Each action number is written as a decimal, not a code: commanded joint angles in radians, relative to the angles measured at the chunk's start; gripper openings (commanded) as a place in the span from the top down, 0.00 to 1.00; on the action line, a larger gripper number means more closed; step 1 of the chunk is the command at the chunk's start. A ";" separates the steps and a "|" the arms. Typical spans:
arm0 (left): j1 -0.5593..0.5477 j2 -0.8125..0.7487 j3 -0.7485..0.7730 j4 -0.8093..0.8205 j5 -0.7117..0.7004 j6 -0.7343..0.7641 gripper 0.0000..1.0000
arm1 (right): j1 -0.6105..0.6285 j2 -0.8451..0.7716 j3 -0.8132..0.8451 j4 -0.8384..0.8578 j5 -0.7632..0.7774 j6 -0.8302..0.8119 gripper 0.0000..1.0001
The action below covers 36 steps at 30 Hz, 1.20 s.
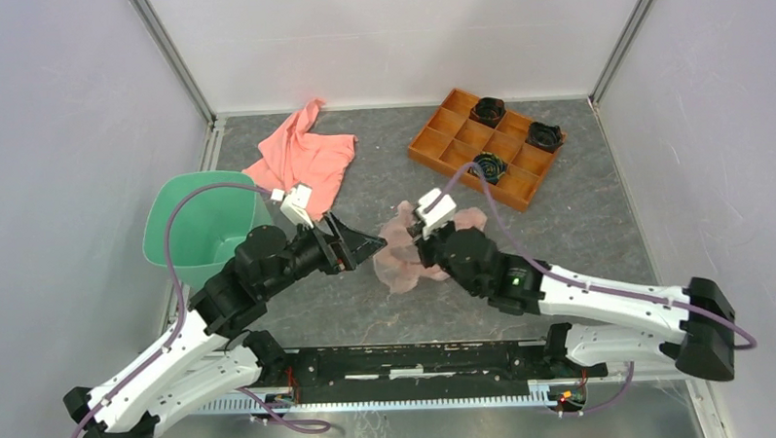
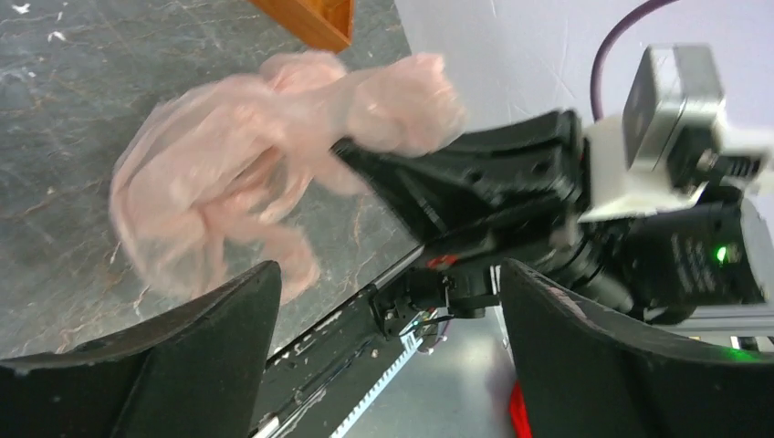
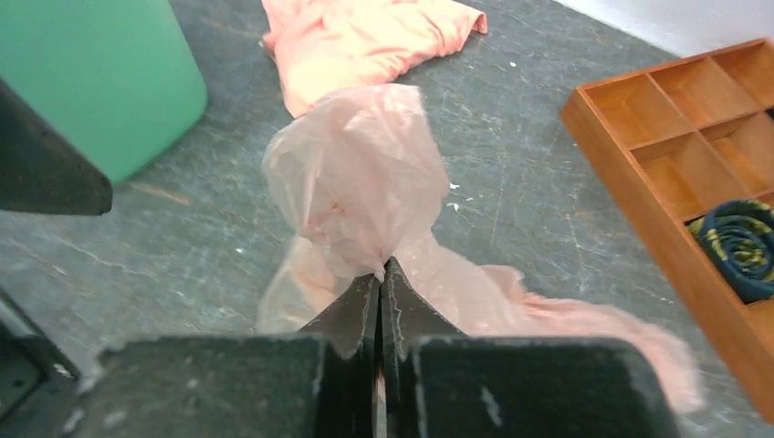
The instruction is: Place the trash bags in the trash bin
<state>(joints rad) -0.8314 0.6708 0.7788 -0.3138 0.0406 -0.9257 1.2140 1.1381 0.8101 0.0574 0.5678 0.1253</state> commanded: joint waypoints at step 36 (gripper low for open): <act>0.000 -0.023 -0.204 0.057 -0.344 -0.189 0.94 | -0.161 -0.343 -0.176 0.031 -0.180 0.187 0.99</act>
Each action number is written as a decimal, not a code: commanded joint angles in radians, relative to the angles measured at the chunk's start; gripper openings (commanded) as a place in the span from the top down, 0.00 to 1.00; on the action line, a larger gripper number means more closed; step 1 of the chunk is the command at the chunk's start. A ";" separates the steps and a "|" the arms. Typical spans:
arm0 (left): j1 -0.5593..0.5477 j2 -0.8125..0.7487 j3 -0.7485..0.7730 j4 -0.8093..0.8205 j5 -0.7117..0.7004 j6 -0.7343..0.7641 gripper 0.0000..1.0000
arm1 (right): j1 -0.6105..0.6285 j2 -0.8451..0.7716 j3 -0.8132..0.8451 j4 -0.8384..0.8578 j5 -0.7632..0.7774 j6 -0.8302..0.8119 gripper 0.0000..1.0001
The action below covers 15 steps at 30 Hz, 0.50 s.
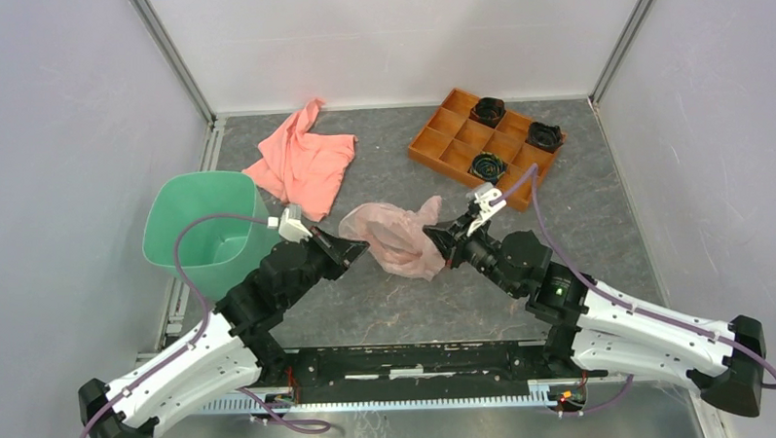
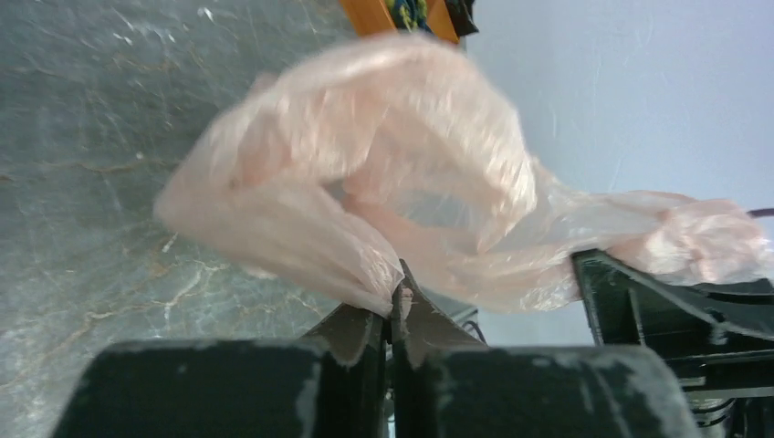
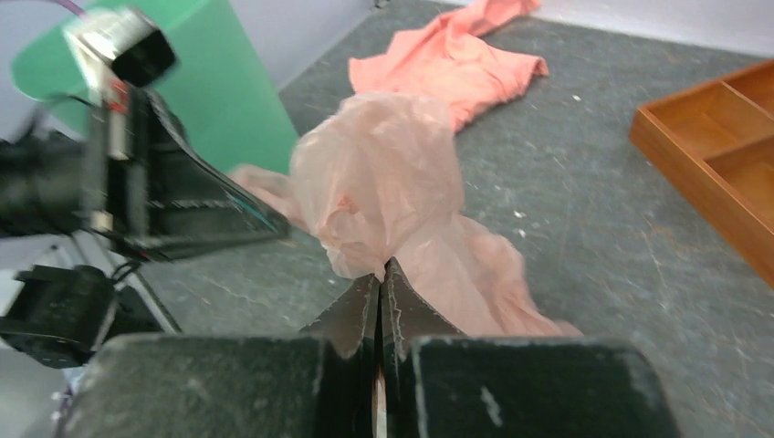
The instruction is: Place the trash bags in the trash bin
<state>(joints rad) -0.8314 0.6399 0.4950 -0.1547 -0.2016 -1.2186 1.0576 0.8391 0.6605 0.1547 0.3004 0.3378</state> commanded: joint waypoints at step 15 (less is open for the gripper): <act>0.112 0.424 1.160 -0.235 0.244 0.775 0.98 | -0.268 0.262 0.922 -0.444 -0.178 -0.362 0.99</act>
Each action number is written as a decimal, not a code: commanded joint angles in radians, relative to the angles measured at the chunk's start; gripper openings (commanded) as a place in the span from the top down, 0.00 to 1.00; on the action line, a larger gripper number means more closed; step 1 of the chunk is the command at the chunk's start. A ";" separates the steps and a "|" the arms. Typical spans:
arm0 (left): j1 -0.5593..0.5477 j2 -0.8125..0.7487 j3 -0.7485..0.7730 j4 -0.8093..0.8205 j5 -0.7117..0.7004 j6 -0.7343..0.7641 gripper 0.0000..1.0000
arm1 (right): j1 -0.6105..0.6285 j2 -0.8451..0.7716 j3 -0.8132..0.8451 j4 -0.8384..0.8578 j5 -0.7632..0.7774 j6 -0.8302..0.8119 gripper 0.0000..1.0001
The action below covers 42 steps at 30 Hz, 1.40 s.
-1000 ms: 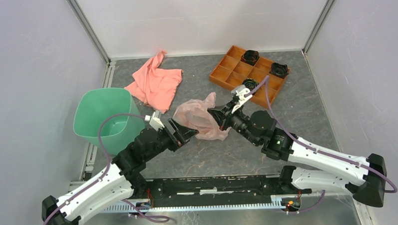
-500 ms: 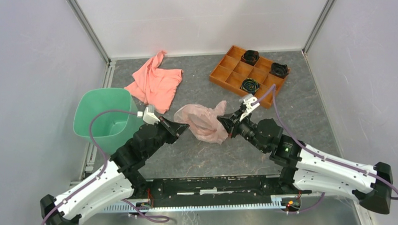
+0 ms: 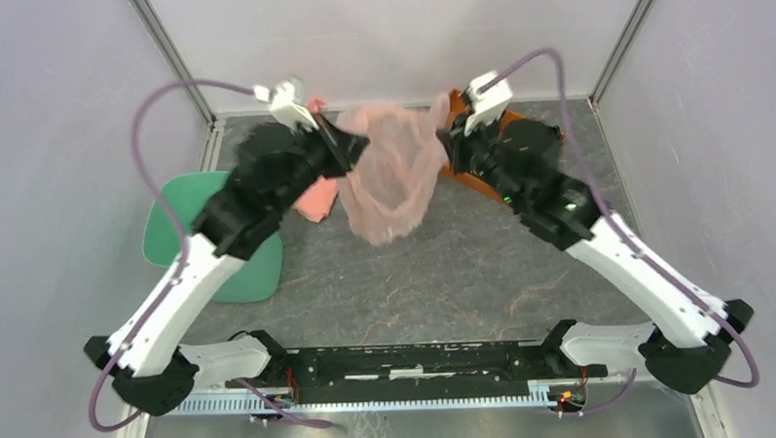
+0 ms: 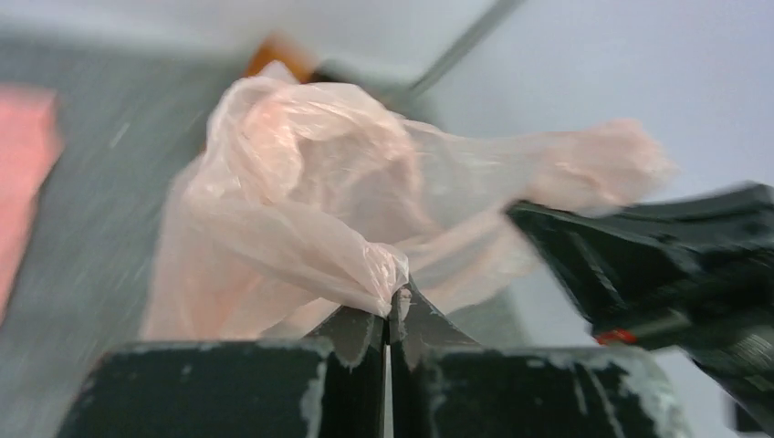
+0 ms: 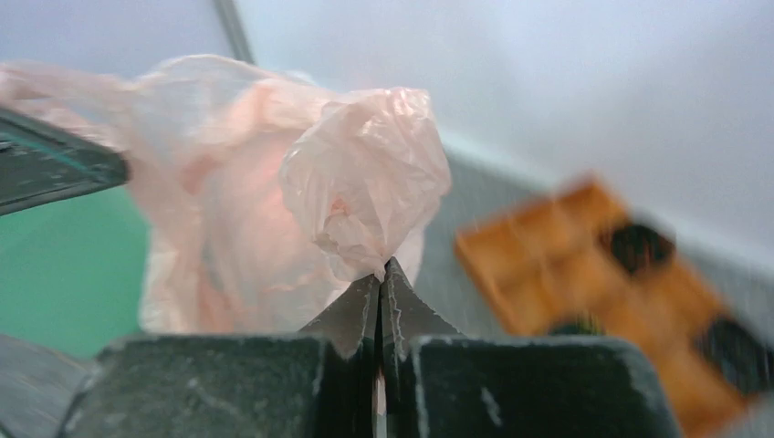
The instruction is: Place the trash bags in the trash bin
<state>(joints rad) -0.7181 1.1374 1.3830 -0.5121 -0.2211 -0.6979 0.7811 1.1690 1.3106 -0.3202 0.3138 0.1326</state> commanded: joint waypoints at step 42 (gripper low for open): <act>0.005 -0.279 -0.249 0.152 0.262 0.118 0.98 | -0.003 -0.256 -0.270 0.242 -0.301 -0.058 1.00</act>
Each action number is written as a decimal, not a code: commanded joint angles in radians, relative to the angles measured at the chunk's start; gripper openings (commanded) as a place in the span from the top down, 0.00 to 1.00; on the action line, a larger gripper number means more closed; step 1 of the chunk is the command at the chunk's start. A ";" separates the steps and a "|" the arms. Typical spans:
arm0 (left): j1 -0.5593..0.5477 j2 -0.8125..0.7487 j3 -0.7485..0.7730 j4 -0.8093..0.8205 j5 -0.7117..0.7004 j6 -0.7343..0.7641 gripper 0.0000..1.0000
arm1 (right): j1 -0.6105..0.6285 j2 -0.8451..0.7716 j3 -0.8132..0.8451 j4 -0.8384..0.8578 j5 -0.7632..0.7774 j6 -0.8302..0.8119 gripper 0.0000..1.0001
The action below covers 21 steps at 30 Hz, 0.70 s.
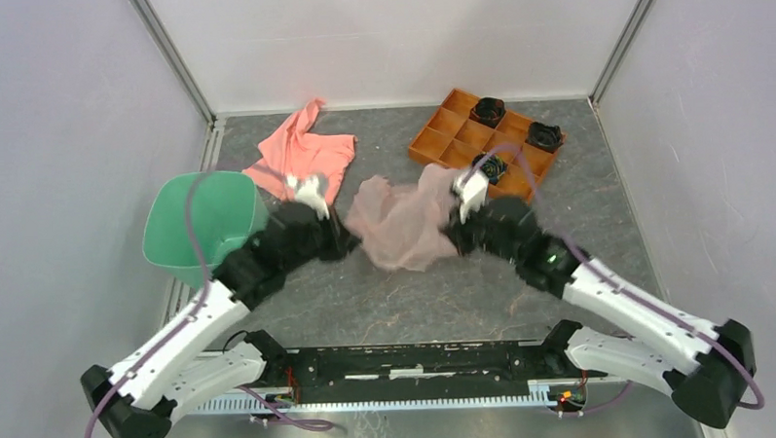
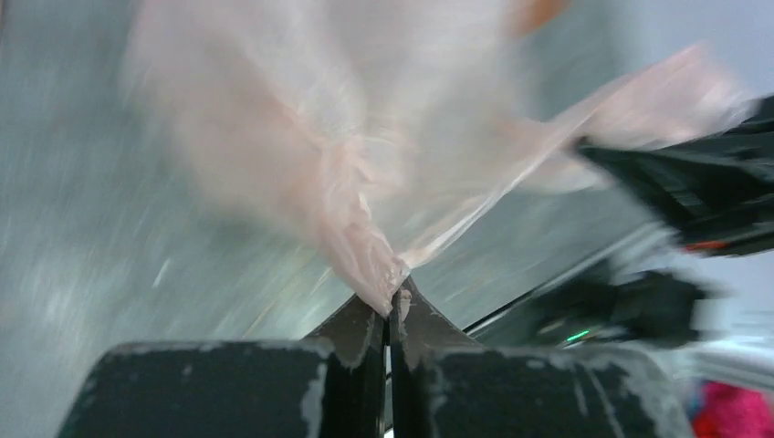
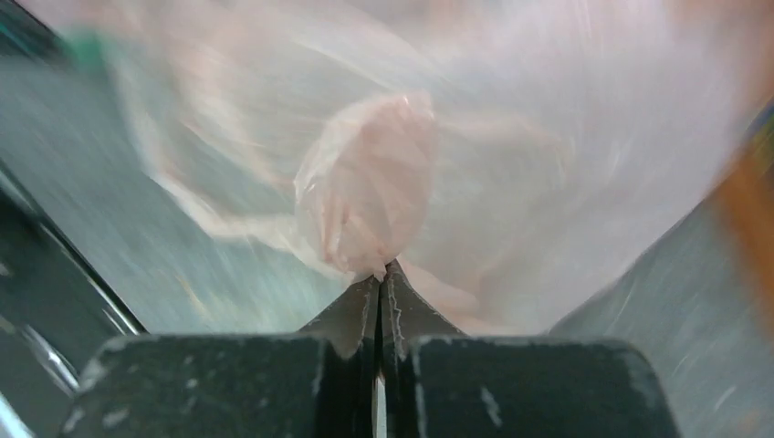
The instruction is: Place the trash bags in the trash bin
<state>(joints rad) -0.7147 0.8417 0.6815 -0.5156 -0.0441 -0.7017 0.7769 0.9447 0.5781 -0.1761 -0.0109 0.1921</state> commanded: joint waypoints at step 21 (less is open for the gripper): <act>0.001 -0.226 -0.045 0.264 0.039 -0.089 0.98 | 0.004 -0.172 -0.060 0.287 -0.048 0.055 1.00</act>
<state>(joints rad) -0.7147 0.7601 0.4377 -0.3943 -0.0101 -0.7830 0.7784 0.8970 0.2348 0.0101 -0.1070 0.3012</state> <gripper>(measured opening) 0.040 0.010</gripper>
